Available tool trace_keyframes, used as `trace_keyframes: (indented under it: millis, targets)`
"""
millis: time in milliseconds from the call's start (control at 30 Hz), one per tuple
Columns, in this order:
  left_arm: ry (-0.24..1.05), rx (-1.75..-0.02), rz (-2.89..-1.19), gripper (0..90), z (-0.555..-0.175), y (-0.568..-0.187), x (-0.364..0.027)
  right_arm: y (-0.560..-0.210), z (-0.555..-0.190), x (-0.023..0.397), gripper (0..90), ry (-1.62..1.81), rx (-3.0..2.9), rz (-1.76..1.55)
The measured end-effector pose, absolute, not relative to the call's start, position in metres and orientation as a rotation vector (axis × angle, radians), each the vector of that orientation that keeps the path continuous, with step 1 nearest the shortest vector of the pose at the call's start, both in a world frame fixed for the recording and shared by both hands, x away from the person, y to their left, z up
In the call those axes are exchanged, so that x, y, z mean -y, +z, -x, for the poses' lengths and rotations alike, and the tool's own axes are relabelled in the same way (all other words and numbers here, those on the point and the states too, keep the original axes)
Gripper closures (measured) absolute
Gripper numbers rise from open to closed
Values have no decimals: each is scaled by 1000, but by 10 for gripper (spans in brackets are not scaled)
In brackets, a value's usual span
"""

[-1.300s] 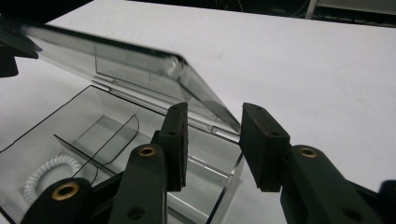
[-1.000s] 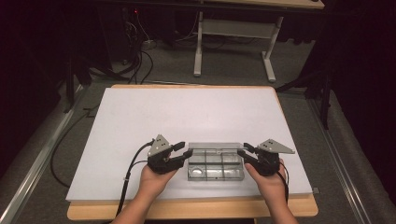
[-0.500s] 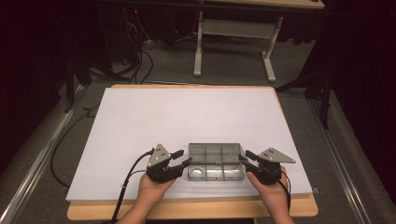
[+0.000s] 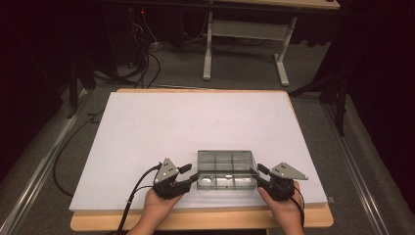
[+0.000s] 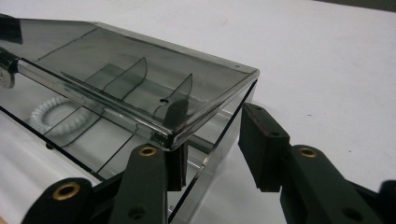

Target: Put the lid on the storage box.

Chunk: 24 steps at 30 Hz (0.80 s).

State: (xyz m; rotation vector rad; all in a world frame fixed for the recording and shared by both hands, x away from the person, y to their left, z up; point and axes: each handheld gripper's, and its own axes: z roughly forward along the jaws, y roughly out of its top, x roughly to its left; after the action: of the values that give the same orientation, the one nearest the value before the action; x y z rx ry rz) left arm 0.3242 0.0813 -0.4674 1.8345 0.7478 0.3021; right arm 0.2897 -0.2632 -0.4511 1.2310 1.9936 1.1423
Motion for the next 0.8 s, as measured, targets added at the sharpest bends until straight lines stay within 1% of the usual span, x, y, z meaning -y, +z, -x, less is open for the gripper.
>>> trace_keyframes:
  millis: [167,500,633,800]
  targets:
    - [317,-742,-1845,551,-322,-471,-80,-453,-286,261,650,1121,-1983,-1215]
    - [305,-740,-1842,571,-320,-473,-78,-460,-281,260,673,1097,-1999,-1211]
    - [296,-739,-1842,577,-320,-474,-77,-462,-280,261,667,1106,-2000,-1222]
    - [299,-731,-1849,581,-320,-472,-76,-463,-278,269,681,1139,-1966,-1257]
